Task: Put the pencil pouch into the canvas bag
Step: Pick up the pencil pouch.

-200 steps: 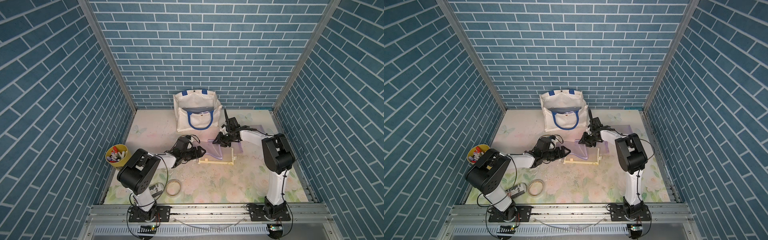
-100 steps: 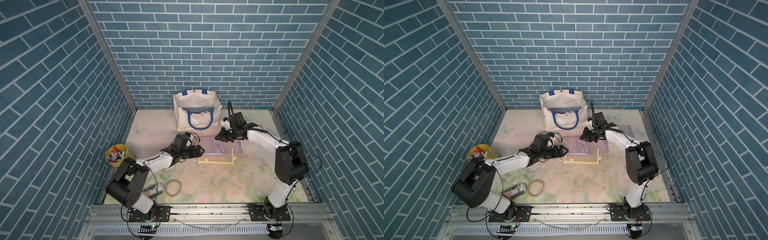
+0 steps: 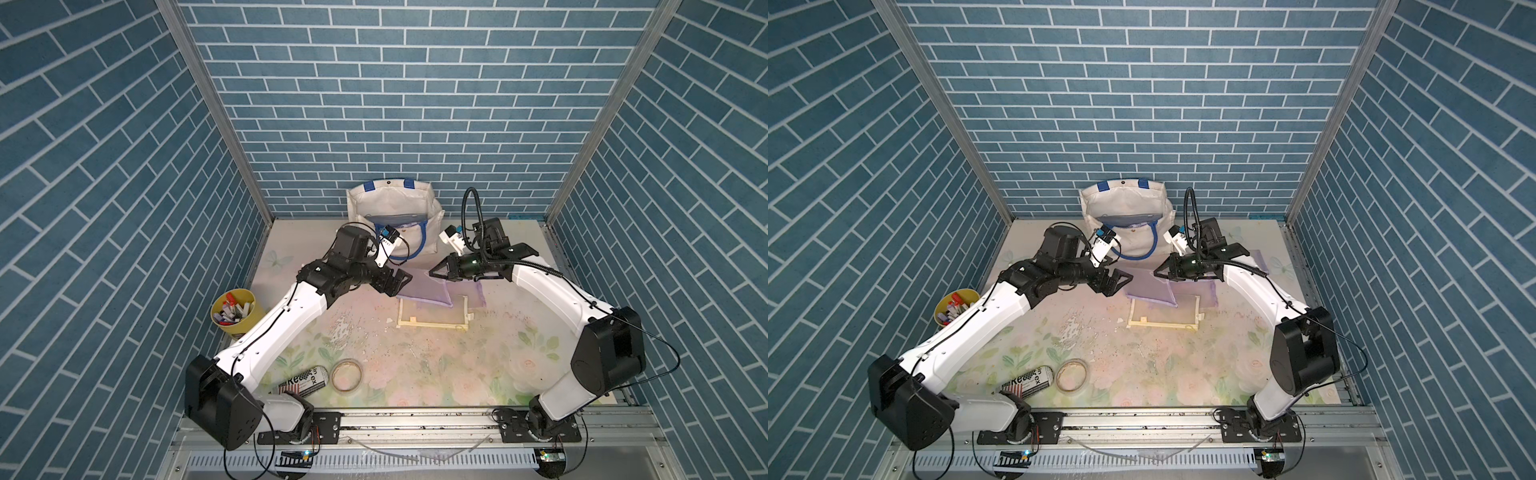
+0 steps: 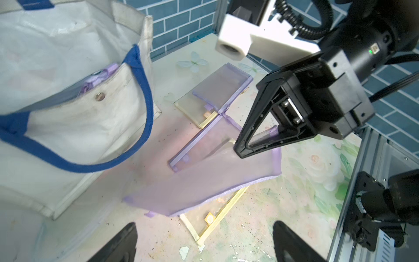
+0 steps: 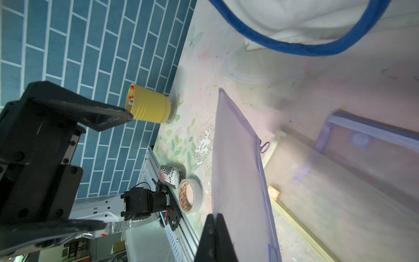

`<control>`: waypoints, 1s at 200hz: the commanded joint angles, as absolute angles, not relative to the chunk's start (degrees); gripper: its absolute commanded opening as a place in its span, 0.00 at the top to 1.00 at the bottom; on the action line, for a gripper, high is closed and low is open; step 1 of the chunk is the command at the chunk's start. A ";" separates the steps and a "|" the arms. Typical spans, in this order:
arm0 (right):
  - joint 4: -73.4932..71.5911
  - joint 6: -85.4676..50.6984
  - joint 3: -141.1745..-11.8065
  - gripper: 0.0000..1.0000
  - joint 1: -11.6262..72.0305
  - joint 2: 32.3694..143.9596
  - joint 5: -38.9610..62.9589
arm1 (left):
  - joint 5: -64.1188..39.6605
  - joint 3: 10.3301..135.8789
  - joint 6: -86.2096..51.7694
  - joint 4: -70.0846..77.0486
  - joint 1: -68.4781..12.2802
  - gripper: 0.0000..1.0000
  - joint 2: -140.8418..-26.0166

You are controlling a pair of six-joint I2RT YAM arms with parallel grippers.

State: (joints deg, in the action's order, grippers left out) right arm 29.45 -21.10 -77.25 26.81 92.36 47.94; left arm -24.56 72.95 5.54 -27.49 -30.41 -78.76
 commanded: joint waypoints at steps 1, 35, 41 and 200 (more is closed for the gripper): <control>32.49 -16.11 -80.49 1.00 27.21 91.19 55.07 | -28.20 74.67 14.05 -33.87 -30.95 0.05 -82.41; 33.01 -15.68 -81.67 1.00 27.40 90.60 57.80 | -31.15 78.38 17.57 -35.75 -32.23 0.04 -87.55; 32.79 -15.86 -81.84 1.00 27.42 90.42 58.28 | -31.73 78.87 17.97 -36.07 -32.52 0.05 -88.24; 48.98 -7.07 -87.83 1.00 28.30 91.05 59.78 | -26.88 84.59 25.22 -43.89 -35.42 0.20 -87.15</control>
